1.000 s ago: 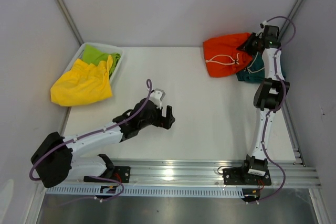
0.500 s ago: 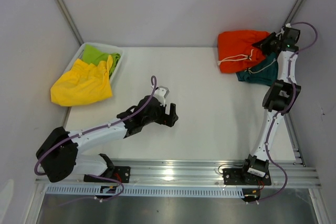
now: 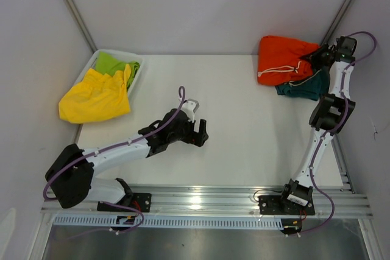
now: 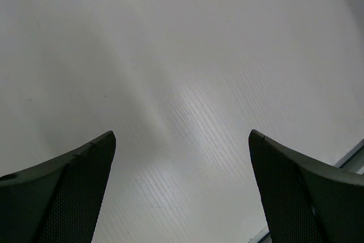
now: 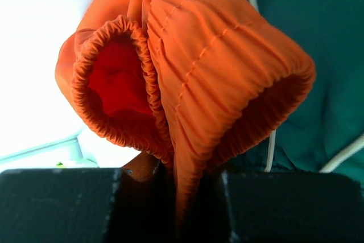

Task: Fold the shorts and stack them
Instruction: Neatly place the folded shorts to the corner

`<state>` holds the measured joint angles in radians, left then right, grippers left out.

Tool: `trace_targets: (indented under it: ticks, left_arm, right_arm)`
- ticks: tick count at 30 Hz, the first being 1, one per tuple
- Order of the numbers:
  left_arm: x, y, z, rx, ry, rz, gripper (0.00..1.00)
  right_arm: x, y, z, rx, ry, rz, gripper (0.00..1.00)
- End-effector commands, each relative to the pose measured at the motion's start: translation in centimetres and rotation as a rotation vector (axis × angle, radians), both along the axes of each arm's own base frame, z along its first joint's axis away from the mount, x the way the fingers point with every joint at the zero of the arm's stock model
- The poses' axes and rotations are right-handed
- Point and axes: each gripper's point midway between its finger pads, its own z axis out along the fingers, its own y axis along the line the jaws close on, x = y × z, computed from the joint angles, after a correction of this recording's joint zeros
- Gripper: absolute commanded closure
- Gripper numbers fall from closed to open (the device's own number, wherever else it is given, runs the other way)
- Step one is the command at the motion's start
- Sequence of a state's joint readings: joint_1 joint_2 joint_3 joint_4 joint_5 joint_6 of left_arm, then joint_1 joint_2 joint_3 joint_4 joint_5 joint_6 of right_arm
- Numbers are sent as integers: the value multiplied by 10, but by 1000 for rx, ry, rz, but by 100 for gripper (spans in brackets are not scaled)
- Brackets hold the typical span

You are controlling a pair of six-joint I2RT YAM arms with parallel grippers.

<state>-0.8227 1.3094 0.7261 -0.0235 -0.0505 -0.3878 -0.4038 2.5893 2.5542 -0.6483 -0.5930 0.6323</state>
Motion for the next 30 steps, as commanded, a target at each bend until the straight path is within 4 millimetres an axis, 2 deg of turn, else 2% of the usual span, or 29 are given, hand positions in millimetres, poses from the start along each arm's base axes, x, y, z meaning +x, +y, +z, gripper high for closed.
trace_targets:
  ticks: [1,2,7,12,17,22,23,25,26,30]
  left_arm:
    - [6,-9,17,-16,-28,-24,1]
    - [5,-9,17,-15,-26,-26,1]
    - [5,-8,20,-4,-29,-30,1]
    - [6,-8,20,16,-22,-34,1]
    - [8,-11,26,20,-20,-40,1]
    - [10,-13,30,31,-18,-48,1]
    - [12,-15,34,27,-24,-48,1]
    - [12,-15,33,33,-22,-50,1]
    - [13,-16,35,31,-26,-50,1]
    - [15,-15,38,36,-33,-44,1]
  right_arm:
    - [-17,-41,53,3,-35,-138,100]
    - [-19,-47,59,-23,-35,-167,100]
    - [-30,-67,58,-90,-1,-222,100]
    - [-35,-74,64,-65,-8,-230,100]
    - [-39,-89,77,-55,-19,-294,100]
    - [-44,-105,81,-35,-23,-342,100]
    - [-46,-106,72,-17,-6,-346,100]
    - [-42,-105,86,26,-70,-347,100]
    - [-41,-109,80,43,-74,-358,100]
    - [-49,-121,81,67,-73,-431,100]
